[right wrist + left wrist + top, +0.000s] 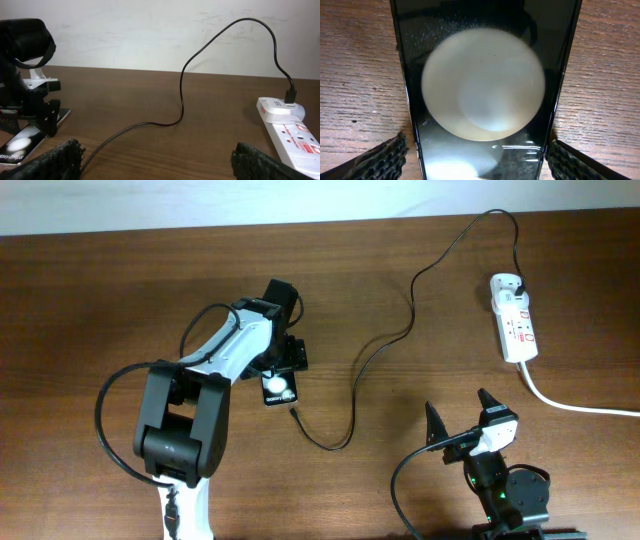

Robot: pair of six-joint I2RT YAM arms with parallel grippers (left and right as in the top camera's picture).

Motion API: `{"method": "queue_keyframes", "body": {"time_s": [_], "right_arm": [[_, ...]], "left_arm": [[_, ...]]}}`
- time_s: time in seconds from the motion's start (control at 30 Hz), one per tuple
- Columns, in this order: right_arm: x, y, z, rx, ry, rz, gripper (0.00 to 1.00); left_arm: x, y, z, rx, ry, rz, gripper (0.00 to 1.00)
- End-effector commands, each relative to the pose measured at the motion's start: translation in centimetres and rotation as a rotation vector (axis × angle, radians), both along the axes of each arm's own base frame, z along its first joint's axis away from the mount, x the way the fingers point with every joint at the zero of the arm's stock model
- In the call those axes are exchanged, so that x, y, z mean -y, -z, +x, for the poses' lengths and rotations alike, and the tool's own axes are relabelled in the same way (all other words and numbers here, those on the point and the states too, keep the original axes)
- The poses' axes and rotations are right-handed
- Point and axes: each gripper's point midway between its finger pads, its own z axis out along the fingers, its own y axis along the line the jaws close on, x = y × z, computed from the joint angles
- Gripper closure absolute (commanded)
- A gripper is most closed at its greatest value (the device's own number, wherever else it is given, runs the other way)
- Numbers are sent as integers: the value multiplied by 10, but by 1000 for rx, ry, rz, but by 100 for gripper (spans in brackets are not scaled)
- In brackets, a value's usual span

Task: Plug charger to phone and switch on socket

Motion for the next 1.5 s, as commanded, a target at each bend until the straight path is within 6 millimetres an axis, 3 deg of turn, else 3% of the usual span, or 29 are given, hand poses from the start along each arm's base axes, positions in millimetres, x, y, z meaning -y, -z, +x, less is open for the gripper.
{"method": "queue_keyframes", "body": {"time_s": [0.0,1.3,1.47], "right_arm": [[-3,2,-1,-1,-15,-7,1],[-3,2,-1,-1,-15,-7,1],[-3,2,-1,-1,-15,-7,1]], "left_arm": [[-10,21,-17,-64,3,49,2],[-9,21,-17,-86,-1,-17,1],[-7,21,-14,-76,0,-24,15]]}}
